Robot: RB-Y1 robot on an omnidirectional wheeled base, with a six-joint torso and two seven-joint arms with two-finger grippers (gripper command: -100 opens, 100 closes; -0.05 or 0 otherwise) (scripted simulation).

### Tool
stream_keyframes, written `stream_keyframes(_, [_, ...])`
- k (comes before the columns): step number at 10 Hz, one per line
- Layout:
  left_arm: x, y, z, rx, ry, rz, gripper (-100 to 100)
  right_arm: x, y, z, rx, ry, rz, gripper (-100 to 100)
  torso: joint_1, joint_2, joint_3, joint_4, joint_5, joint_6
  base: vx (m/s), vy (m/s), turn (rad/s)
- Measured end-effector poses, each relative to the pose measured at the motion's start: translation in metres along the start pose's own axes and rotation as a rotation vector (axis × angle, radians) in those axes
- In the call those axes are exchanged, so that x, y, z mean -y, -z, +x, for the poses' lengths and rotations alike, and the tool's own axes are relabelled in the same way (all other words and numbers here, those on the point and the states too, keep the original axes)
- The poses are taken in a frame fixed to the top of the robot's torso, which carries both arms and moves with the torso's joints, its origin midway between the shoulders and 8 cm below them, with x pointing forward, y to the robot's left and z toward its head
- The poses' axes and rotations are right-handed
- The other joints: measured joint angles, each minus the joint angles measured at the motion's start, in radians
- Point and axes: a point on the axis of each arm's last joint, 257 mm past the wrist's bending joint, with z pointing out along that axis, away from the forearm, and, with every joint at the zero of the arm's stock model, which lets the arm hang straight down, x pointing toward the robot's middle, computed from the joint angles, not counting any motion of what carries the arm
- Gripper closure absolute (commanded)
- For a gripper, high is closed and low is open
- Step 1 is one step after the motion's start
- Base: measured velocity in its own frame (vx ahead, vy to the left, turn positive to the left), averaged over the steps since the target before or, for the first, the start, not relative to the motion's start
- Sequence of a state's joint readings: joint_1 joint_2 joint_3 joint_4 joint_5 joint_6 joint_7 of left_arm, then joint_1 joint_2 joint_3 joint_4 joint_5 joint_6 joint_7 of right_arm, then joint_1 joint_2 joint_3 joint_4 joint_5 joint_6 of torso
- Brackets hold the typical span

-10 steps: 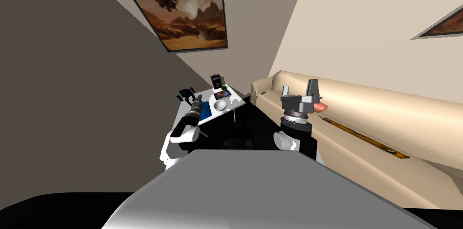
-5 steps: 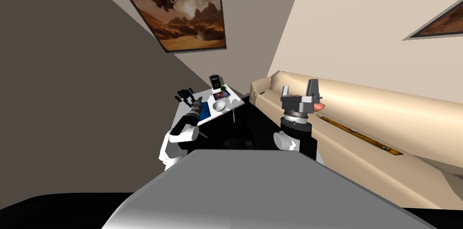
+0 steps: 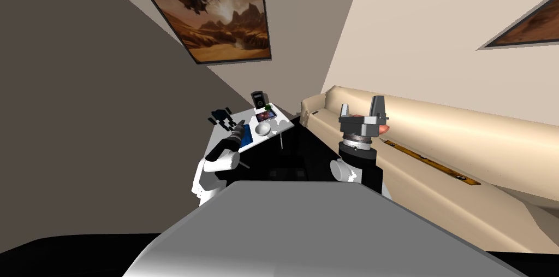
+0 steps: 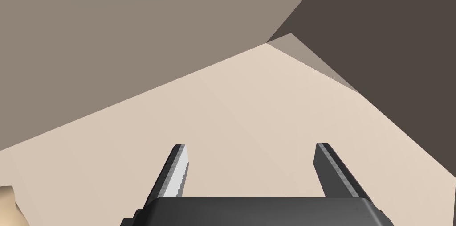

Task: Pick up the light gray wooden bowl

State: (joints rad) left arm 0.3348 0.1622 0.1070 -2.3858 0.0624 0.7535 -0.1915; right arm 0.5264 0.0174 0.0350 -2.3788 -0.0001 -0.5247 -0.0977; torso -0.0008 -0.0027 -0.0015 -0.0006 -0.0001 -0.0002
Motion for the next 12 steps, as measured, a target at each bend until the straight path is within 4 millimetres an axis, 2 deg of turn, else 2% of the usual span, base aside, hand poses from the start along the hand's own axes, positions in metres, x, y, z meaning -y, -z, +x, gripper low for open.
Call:
stream_keyframes(8, [-0.062,0.002,0.004,-0.027,0.008,-0.23,-100,0.0,0.0,0.0,0.0,0.0,0.0,0,-0.001,-0.002,-0.001,0.0,0.0,0.0,0.051,-0.025,-0.016])
stream_keyframes(12, [-0.094,0.012,0.011,-0.044,0.011,-0.348,-100,0.0,0.0,0.0,0.0,0.0,0.0,0,-0.001,-0.002,-0.001,-0.001,0.0,0.0,0.066,-0.024,-0.01])
